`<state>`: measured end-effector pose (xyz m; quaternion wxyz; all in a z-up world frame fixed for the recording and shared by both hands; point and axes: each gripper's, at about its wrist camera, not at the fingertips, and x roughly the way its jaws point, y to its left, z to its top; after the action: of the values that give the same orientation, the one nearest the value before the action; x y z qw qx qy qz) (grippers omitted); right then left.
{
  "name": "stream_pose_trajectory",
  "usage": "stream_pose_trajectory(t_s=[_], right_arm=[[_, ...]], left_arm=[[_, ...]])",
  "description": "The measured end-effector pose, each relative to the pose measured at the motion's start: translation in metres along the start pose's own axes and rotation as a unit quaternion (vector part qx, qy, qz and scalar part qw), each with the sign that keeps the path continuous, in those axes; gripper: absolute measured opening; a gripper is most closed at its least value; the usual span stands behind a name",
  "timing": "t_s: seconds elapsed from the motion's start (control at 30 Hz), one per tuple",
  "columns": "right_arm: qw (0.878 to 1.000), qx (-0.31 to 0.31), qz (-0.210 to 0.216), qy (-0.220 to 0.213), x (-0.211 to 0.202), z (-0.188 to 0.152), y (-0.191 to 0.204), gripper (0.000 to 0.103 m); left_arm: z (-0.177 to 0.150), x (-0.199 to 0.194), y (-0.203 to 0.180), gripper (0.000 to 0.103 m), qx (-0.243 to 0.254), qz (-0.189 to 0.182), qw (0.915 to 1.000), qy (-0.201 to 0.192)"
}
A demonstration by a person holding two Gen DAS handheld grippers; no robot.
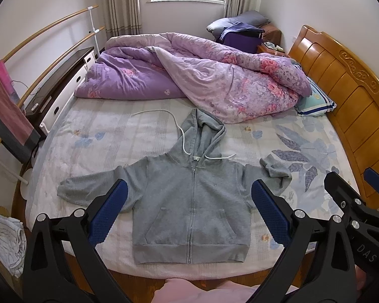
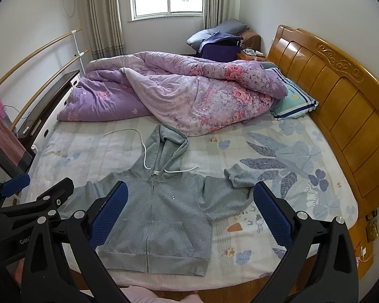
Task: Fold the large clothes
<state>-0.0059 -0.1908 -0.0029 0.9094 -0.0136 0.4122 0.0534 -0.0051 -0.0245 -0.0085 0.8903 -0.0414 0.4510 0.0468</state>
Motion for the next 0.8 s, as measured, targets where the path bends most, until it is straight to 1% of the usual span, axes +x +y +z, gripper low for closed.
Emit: stream_pose_trajectory(t_s=[0.23, 0.5, 0.67, 0.8], right_arm=[[1.000, -0.009, 0.014, 0.001, 0.000, 0.003, -0.011, 0.096], [0.998, -0.033, 0.056, 0.010, 0.005, 0.004, -0.019, 0.096], [0.993, -0.055, 0.105, 0.019, 0.010, -0.001, -0.015, 0.096], [0.984, -0.072, 0.156, 0.036, 0.016, -0.006, -0.003, 0.096]], left_arm=[[-0.006, -0.004, -0.007, 0.098, -0.010, 0.010, 0.9999, 0.002], [-0.016, -0.008, -0.010, 0.098, -0.037, 0.028, 0.9989, 0.008], [-0.030, -0.014, -0.005, 0.098, -0.073, 0.056, 0.9956, 0.017], [-0.044, -0.019, 0.009, 0.098, -0.110, 0.071, 0.9910, 0.028]])
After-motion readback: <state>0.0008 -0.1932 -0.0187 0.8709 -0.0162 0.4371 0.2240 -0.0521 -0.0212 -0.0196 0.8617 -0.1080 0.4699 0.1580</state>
